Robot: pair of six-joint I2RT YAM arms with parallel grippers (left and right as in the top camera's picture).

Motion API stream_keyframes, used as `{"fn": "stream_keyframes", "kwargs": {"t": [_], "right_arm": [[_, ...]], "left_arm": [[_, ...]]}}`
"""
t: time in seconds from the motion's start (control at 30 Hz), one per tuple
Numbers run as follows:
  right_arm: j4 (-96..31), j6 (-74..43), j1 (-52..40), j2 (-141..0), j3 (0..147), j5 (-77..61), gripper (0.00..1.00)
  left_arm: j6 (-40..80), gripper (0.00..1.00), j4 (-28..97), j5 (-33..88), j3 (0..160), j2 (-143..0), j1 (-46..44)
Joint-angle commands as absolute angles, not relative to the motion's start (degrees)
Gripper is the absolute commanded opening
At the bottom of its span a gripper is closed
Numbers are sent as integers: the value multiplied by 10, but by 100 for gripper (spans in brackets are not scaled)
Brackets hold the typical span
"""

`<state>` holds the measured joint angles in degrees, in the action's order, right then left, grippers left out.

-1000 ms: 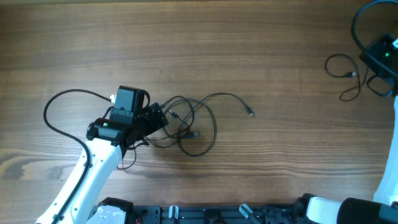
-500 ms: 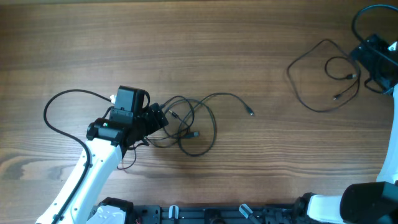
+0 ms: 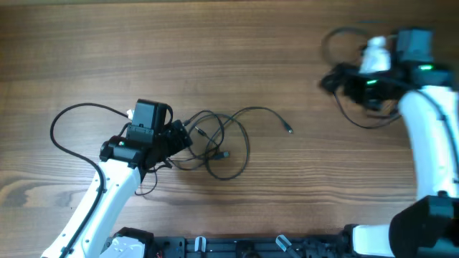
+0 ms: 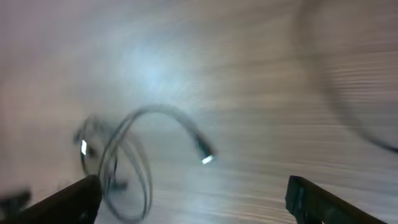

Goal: Untangle cables

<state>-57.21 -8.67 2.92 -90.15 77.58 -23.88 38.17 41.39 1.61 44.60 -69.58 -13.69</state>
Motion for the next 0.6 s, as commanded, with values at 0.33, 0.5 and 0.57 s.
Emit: {"fn": "stream_keyframes", "kwargs": {"t": [0.33,0.5,0.57], "right_arm": [[-401,-45,-341,-1089,717,-99,86],[-364,-51,-365,-1136,718,-63,73],[-356,-72,-365,-1138,718,-30,68]], "left_arm": [[502,83,482,-149,449,-707,-133],[502,87,483,-148,449,-707,-133],[502,87,483,-144,449,-707,-133]]}}
